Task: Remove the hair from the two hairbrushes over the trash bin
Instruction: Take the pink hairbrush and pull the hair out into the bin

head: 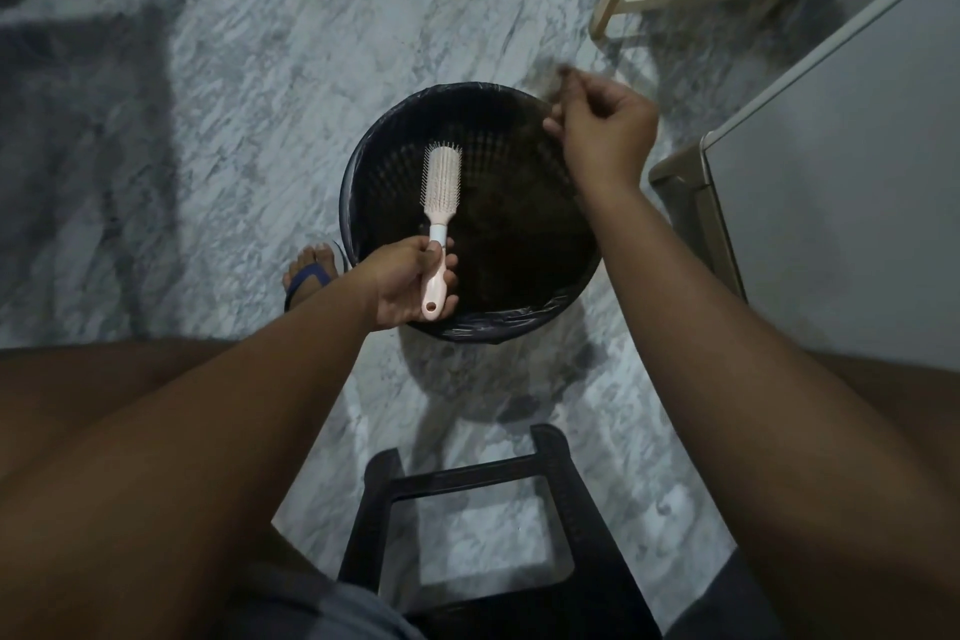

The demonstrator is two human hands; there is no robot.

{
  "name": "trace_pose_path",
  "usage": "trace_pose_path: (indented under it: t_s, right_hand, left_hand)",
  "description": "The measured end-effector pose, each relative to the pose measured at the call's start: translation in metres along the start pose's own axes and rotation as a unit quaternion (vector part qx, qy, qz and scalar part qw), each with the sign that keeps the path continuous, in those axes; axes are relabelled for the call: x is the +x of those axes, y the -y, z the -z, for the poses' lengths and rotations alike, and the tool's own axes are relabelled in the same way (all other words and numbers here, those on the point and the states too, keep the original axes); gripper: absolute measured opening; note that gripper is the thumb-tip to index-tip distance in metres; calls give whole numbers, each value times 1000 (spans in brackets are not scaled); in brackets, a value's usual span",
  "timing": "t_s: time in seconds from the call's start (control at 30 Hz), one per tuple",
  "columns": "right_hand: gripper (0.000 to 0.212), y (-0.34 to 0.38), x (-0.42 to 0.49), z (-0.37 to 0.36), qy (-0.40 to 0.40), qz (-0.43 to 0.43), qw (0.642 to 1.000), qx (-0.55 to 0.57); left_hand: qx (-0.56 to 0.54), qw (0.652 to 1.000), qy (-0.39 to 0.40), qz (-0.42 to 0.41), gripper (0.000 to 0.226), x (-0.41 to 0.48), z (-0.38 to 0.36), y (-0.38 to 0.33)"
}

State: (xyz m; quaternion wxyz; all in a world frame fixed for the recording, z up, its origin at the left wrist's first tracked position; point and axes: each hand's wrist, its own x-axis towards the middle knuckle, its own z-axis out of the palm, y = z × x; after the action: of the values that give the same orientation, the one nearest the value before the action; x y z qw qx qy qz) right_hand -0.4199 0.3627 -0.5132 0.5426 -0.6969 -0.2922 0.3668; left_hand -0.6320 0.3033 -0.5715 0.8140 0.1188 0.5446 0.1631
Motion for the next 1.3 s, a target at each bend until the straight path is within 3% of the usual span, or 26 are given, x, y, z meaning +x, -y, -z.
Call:
trace_pose_path:
  t_s: [0.1,0.17,0.23,0.27,0.33,0.43,0.63,0.7,1.0,1.07,1.13,1.23,1.27,1.3]
  right_hand:
    - [19,-19,-6,6,75,-64,984,-148]
    - [49,-34,-9,12,155,-88,940,-291]
    - [89,-43,-13,16,235,-88,874,-416]
    - [104,-45,-17,15,257,-74,859,-437]
    - [117,-49,-23,8,269,-15,874,-404]
    - [106,-53,-24,-7,256,58,904,-337]
    - [26,-50,-12,-16,189,62,947,-250]
    - [18,-47,-9,-12,165,46,959,-225]
    - [12,3,0,3,36,179,982,-52]
    - [13,4,1,6,28,186,976,-108]
    - [20,-5,4,9,94,129,953,-258]
    - [76,-22,-2,11,247,18,845,-474]
    - [82,-23,-7,9,258,30,840,-477]
    - [79,-23,-12,4,253,57,856,-447]
  left_hand:
    - [6,1000,8,-5,17,-2,0,-3]
    - [6,1000,17,-7,18,-3,-1,-5]
    - [7,1000,29,-8,18,-5,-1,-7]
    - [8,999,37,-7,18,-5,-1,-8]
    - [10,998,62,1,20,-7,0,-10]
    - [21,995,101,14,23,-11,-2,-13]
    - [23,993,114,14,21,-15,-2,-16]
    - [23,995,99,12,20,-14,-2,-16]
    - [35,999,22,-3,17,-7,-5,-3]
    - [40,999,19,-10,17,-8,-6,-3]
    - [45,999,20,-15,17,-10,-6,-5]
    - [50,998,28,-18,17,-12,-4,-9]
    - [51,998,29,-17,17,-11,-3,-9]
    - [52,998,30,-16,17,-11,-2,-9]
